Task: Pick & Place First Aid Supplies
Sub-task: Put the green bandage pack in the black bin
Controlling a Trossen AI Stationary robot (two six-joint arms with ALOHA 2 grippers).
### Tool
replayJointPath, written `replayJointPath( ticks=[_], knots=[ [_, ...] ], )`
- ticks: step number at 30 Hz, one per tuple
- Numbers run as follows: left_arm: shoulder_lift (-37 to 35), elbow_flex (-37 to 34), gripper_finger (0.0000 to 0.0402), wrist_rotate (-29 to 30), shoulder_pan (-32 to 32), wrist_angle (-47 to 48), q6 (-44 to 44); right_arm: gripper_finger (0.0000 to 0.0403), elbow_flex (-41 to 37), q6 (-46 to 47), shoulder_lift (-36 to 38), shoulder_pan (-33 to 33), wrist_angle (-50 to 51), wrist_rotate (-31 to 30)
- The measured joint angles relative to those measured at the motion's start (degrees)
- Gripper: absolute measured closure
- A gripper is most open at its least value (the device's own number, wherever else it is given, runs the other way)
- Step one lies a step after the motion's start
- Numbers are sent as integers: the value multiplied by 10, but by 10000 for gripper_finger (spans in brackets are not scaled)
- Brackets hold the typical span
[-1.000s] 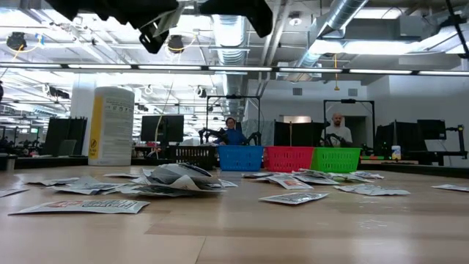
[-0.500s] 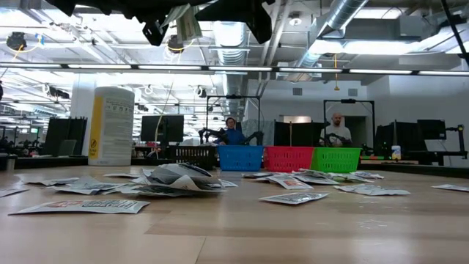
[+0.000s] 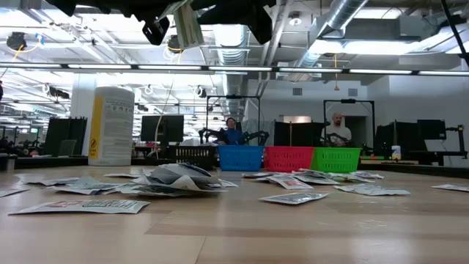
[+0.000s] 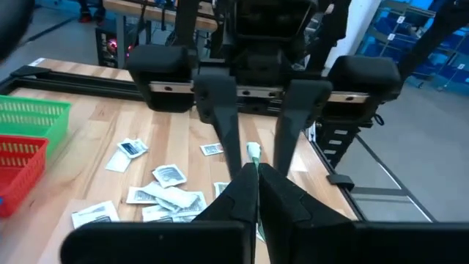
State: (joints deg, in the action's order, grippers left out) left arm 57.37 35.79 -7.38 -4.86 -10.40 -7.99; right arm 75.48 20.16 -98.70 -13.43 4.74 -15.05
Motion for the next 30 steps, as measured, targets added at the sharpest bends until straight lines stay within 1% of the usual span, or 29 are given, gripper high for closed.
replayJointPath(
  ticks=[17, 22, 27, 30],
  knots=[
    [0, 0, 388, 0, 0, -2, -29, 296, 0, -12, 0, 1, 9, 0],
    [0, 0, 393, 0, 0, -1, -30, 296, 0, -12, 0, 1, 24, 0],
    [0, 0, 388, 0, 0, -1, -34, 296, 0, -12, 0, 1, 44, 0],
    [0, 0, 389, 0, 0, -1, -34, 296, 0, -12, 0, 1, 32, 0]
  ],
)
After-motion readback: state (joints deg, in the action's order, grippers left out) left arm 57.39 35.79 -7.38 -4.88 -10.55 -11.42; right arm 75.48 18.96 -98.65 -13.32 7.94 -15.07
